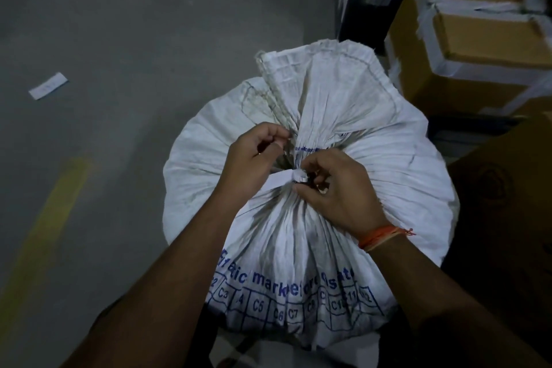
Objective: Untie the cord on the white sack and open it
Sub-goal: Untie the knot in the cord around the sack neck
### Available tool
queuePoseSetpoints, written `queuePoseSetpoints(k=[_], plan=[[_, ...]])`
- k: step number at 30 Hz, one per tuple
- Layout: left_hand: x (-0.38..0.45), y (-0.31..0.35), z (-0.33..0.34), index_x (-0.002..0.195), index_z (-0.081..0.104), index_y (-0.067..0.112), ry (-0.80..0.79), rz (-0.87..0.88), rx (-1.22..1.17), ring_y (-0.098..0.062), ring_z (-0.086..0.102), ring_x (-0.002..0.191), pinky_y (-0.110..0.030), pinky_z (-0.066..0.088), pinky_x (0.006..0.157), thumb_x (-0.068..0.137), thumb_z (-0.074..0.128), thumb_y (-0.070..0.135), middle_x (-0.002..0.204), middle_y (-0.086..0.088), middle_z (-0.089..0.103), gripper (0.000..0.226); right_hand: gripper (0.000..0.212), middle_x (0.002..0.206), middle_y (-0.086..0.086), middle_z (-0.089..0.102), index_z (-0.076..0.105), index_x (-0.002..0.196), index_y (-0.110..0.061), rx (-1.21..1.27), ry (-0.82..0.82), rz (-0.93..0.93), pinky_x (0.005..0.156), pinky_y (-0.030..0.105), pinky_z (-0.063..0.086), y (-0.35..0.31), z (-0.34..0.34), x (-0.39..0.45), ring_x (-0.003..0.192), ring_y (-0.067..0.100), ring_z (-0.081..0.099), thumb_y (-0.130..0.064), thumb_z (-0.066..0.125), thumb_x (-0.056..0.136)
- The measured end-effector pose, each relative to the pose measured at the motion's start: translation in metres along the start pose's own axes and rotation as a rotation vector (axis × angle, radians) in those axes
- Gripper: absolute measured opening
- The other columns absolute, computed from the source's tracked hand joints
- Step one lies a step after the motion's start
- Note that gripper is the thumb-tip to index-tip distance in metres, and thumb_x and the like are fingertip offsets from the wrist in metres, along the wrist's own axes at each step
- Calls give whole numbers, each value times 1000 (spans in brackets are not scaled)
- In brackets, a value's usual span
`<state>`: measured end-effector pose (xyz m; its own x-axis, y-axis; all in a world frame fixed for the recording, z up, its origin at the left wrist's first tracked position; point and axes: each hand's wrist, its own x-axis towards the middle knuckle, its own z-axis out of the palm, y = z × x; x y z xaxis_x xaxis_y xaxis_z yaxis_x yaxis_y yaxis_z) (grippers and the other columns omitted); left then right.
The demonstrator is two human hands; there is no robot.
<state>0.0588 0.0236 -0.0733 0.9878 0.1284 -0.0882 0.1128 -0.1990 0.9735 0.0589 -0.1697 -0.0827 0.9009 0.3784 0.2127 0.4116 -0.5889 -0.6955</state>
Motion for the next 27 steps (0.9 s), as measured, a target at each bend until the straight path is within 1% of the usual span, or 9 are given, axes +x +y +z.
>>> queuePoseSetpoints(k=[3, 5, 10, 13, 15, 17, 20, 23, 27], plan=[[-1, 0, -1, 104, 73, 25, -40, -3, 18, -29, 68, 103, -53, 57, 94, 94, 59, 19, 104, -3, 74, 19, 26, 89, -6, 62, 67, 92, -21, 4, 39, -14, 68, 28, 53, -1, 5, -1, 75, 9, 59, -35, 84, 79], [-2, 0, -2, 102, 73, 25, -74, 8, 41, -29, 69, 103, -55, 57, 95, 95, 58, 14, 103, -2, 74, 20, 20, 87, -6, 65, 67, 92, -21, 24, 46, -11, 69, 36, 56, -1, 7, 0, 75, 11, 62, -28, 82, 81], [-4, -4, -10, 103, 72, 21, -123, 39, 161, -16, 71, 99, -35, 57, 89, 98, 59, 7, 101, 4, 76, 20, 20, 81, -10, 70, 69, 90, -19, 182, 50, 58, 70, 31, 58, 3, -1, 2, 76, 7, 67, -18, 86, 78], [-5, -7, -14, 104, 72, 18, -168, 87, 276, -4, 70, 93, -17, 52, 85, 96, 66, 7, 98, 9, 75, 15, 17, 80, -7, 69, 68, 89, -19, 219, 14, 44, 69, 38, 59, 7, -4, 2, 73, 10, 67, -18, 84, 81], [-6, -9, -15, 103, 72, 17, -185, 107, 331, -2, 69, 91, -11, 49, 82, 94, 69, 9, 96, 8, 75, 13, 18, 81, -4, 70, 68, 89, -19, 230, -4, 42, 69, 41, 59, 9, -5, 2, 74, 14, 68, -17, 84, 81], [-6, -9, -15, 101, 72, 17, -213, 125, 379, -3, 69, 91, -11, 49, 82, 92, 72, 11, 96, 7, 75, 11, 19, 81, -5, 70, 68, 89, -19, 225, -26, 41, 68, 35, 58, 10, -7, 2, 73, 13, 67, -16, 85, 80], [-8, -10, -15, 98, 72, 18, -265, 128, 413, -3, 69, 92, -15, 52, 83, 90, 75, 13, 97, 7, 76, 10, 22, 81, -6, 70, 68, 88, -18, 232, -59, 71, 67, 19, 52, 13, -10, 1, 72, 7, 65, -12, 86, 78], [-9, -12, -12, 97, 74, 19, -283, 127, 442, -4, 69, 86, -18, 53, 77, 86, 79, 14, 91, 6, 75, 13, 23, 80, -8, 69, 69, 88, -17, 210, -89, 93, 67, 7, 46, 17, -13, 0, 72, 1, 64, -9, 87, 77], [-10, -17, -6, 94, 75, 23, -309, 128, 467, 0, 68, 78, -25, 56, 74, 85, 79, 14, 82, 10, 73, 13, 24, 81, -10, 68, 71, 91, -14, 187, -133, 78, 70, 5, 45, 19, -17, 1, 75, -3, 65, -5, 86, 76]])
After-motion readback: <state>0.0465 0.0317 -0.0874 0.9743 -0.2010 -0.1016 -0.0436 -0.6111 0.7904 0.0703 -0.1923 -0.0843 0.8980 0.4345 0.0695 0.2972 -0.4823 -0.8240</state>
